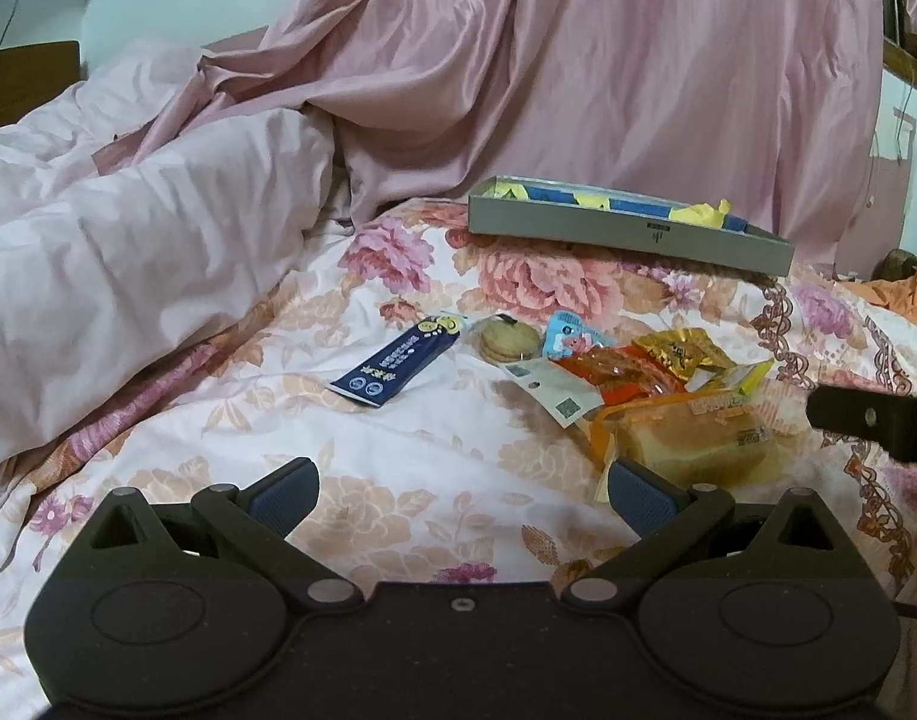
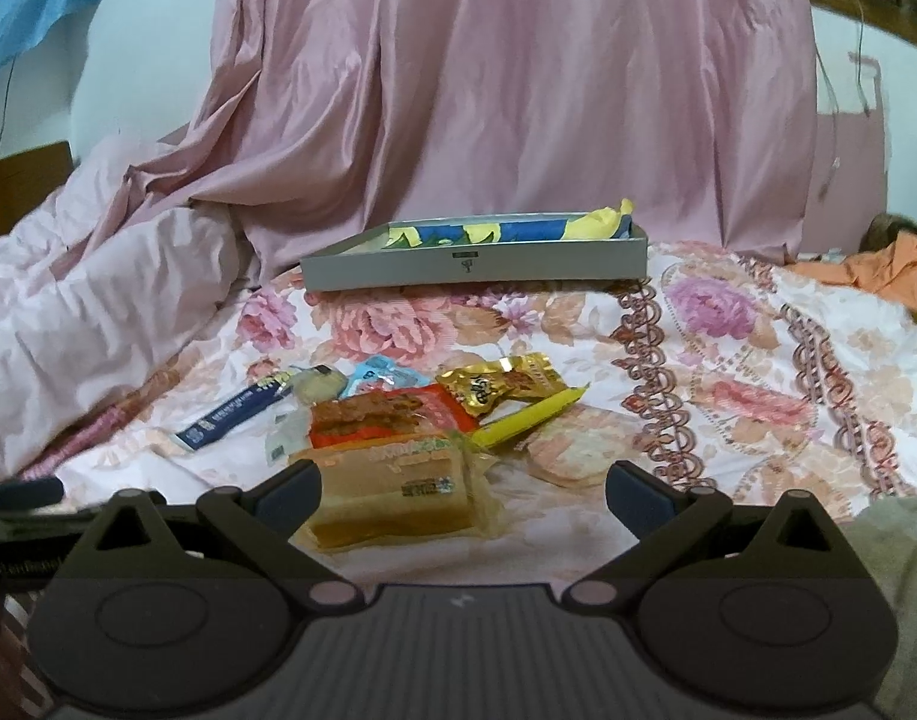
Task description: Organize snacks
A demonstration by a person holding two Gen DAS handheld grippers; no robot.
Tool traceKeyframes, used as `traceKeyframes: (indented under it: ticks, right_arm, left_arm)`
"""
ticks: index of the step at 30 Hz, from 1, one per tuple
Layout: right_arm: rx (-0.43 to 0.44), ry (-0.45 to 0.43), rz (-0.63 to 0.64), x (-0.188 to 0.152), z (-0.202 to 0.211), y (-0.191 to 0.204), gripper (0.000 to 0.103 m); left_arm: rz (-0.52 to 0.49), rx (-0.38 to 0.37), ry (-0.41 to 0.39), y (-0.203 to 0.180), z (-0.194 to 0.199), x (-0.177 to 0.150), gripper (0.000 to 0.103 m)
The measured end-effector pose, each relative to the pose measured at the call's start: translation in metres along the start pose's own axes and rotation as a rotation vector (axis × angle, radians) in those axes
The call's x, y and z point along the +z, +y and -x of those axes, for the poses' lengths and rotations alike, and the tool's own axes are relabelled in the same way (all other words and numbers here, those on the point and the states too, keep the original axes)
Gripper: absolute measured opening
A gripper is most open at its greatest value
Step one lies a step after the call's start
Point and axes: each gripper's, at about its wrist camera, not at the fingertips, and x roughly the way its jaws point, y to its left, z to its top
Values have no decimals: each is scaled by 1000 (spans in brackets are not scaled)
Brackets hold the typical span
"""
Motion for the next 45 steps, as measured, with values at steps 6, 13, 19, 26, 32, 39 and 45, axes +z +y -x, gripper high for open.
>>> traceKeyframes:
  ticks: [6, 13, 19, 26, 32, 39, 45]
  right_arm:
    - [161, 21, 32, 14, -20, 0, 103]
    - [306, 38, 105, 42, -50, -5, 103]
    - [472, 66, 327, 62, -78, -3, 103]
    - [585, 93, 630, 50, -90, 8, 103]
    - [586, 170, 726, 37, -104, 7, 103]
    - [557, 219, 776, 28, -112, 7, 103]
    - [584, 219, 806, 25, -115, 11, 100]
  left_arm:
    - [18, -11, 26, 3, -11, 5, 102]
    - [38, -35, 43, 11, -30, 18, 102]
    - [30, -77, 52, 18, -51, 37, 102]
    - [-19, -171, 67, 11, -85, 67, 102]
    - [-177, -310, 111, -20, -122, 89, 102]
    - [-392, -399, 220, -60, -166, 96, 101]
    - [-500, -447, 326, -71, -195, 96, 93]
